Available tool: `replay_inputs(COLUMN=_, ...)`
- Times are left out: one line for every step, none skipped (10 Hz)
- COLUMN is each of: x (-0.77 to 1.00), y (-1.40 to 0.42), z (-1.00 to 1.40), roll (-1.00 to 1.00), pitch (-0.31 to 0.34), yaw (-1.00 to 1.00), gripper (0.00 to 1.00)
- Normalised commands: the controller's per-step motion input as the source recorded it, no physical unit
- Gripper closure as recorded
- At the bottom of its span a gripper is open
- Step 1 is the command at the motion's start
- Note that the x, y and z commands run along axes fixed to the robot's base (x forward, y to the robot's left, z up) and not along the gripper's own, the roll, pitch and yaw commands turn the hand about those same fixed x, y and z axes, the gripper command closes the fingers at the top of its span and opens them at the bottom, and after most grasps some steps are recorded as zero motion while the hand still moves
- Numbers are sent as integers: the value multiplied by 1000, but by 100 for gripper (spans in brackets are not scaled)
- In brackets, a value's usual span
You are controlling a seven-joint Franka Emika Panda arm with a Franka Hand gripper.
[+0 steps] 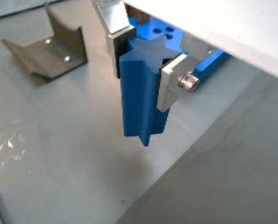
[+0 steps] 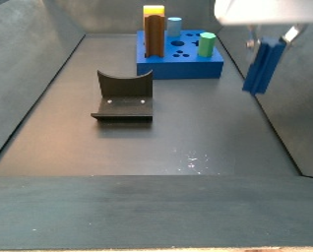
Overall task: Pick up the star object. Move up. Move to above the board. Insert the star object.
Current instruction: Move to above the board.
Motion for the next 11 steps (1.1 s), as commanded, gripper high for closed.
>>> replay_inputs(x=43, y=-224, z=1000, roll=35, pitch=109, yaw=-58, gripper=100)
replay_inputs(x=38, y=-199, z=1000, roll=36, pitch=95, yaw=-21, gripper=100)
replay_inputs(x=37, y=-182, z=1000, roll=35, pitch=91, yaw=-4, gripper=100)
replay_inputs(x=34, y=-169, z=1000, roll=33, pitch=89, yaw=2, gripper=100)
replay_inputs(x=28, y=-133, z=1000, roll=23, pitch=84, yaw=8, gripper=100)
replay_inputs(x=25, y=-112, z=1000, roll=17, pitch=79, yaw=12, gripper=100)
replay_inputs(x=20, y=-94, z=1000, roll=11, pitch=79, yaw=13, gripper=100)
replay_inputs(x=16, y=-68, z=895, roll=5, pitch=75, yaw=14, gripper=100)
replay_inputs(x=13, y=-51, z=751, roll=2, pitch=75, yaw=16, gripper=100)
replay_inputs(x=9, y=-31, z=556, roll=1, pitch=77, yaw=21, gripper=100)
replay_inputs(x=8, y=-22, z=407, roll=1, pitch=76, yaw=24, gripper=100)
